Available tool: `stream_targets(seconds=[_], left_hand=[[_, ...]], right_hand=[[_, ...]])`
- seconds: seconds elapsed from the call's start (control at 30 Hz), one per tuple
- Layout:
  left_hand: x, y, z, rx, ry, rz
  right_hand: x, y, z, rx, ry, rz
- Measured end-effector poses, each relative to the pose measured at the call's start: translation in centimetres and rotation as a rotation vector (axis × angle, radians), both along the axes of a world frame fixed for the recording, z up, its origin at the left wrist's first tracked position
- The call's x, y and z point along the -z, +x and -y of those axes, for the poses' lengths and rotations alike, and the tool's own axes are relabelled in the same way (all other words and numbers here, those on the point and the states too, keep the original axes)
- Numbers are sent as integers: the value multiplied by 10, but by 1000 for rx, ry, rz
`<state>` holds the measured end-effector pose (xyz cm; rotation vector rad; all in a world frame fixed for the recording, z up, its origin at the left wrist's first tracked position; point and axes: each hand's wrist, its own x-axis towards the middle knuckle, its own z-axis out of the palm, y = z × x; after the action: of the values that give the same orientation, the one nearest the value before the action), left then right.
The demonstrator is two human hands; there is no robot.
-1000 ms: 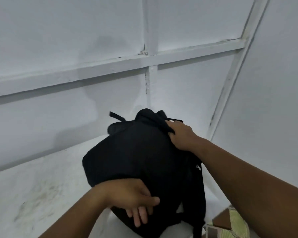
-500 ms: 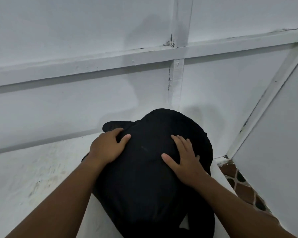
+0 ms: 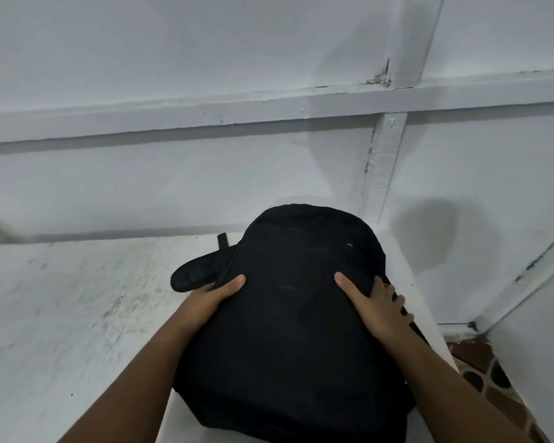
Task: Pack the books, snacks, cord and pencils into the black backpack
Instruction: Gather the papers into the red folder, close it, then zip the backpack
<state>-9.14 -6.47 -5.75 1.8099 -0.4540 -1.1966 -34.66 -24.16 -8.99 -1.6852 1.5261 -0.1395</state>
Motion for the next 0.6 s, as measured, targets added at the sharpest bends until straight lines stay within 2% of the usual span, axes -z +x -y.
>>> stream_targets(seconds=[0.07,0.17,0.23,0.4,0.6], left_hand=[[-4,-5,-6,-3,-37,-52],[-5,-11,-20,-68,-80,-144],[-4,-10,-30,-128,-81,-159],[-14,1,-53,-133,-115,-79],[-37,56,-83,-145,-242,172]], right_hand=[[1,4,0,-22,32,91],[-1,6,1,-12,217,543],[-10,11,-1,-72,255,721],[-35,36,-8,-65,294,841],[-64,97,-41,-166,196,929]])
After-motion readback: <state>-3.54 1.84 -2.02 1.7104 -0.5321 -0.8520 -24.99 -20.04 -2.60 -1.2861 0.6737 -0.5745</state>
